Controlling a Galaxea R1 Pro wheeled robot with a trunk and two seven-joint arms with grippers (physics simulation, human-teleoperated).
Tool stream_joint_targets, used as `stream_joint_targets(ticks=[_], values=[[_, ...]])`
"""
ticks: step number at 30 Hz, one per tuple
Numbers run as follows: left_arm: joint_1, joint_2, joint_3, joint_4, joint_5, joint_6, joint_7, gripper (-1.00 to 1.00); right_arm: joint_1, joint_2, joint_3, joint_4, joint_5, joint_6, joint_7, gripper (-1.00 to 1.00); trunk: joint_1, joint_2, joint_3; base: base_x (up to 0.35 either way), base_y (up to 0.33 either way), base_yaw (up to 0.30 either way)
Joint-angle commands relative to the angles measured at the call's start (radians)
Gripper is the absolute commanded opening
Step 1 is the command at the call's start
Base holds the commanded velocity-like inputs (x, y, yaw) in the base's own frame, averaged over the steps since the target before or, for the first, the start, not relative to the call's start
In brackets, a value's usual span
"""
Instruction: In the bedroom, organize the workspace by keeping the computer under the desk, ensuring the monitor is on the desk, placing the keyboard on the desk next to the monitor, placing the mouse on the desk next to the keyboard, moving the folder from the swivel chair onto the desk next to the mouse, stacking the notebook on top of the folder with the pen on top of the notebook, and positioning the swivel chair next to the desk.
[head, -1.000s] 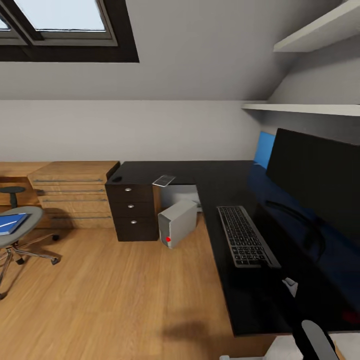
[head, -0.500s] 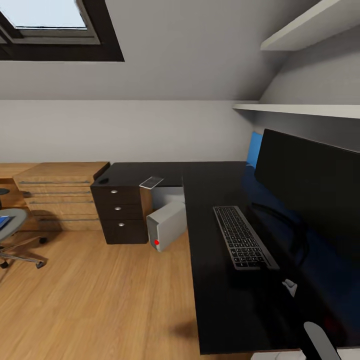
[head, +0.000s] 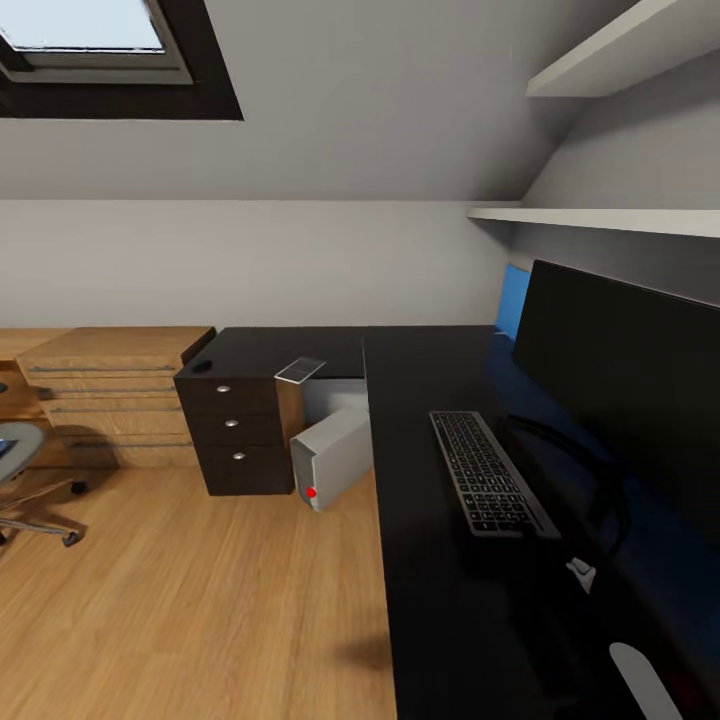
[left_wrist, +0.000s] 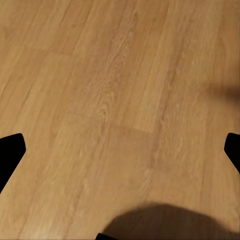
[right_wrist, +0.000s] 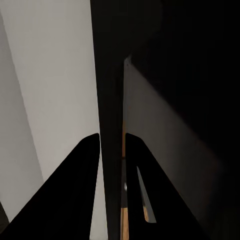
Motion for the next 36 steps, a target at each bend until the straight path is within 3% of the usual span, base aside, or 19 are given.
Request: stream_joint_targets(ticks=[1, 16, 17, 36], values=[[0.0, 0.001, -0.003, -0.001, 0.01, -0.003, 0.005, 1.0, 0.0, 0.0, -0.003, 0.035, 0.005, 0.004, -0.059, -1.0, 0.0, 0.0, -0.001, 0.011, 0.0, 0.0], [0.0, 0.001, -0.003, -0.001, 0.011, -0.003, 0.005, 1.0, 0.0, 0.004, -0.001, 0.033, 0.006, -0.003, -0.062, -1.0, 0.0, 0.0, -0.001, 0.001, -0.043, 0.0], [0.0, 0.001, -0.003, -0.001, 0.011, -0.003, 0.005, 1.0, 0.0, 0.004, -0.001, 0.033, 0.006, -0.003, -0.062, 1.0, 0.0, 0.0, -0.001, 0.0, 0.0, 0.0], [0.0, 0.001, -0.003, -0.001, 0.011, -0.003, 0.005, 1.0, 0.0, 0.004, -0.001, 0.031, 0.006, -0.003, -0.062, 1.0, 0.0, 0.0, -0.001, -0.044, -0.04, 0.0]])
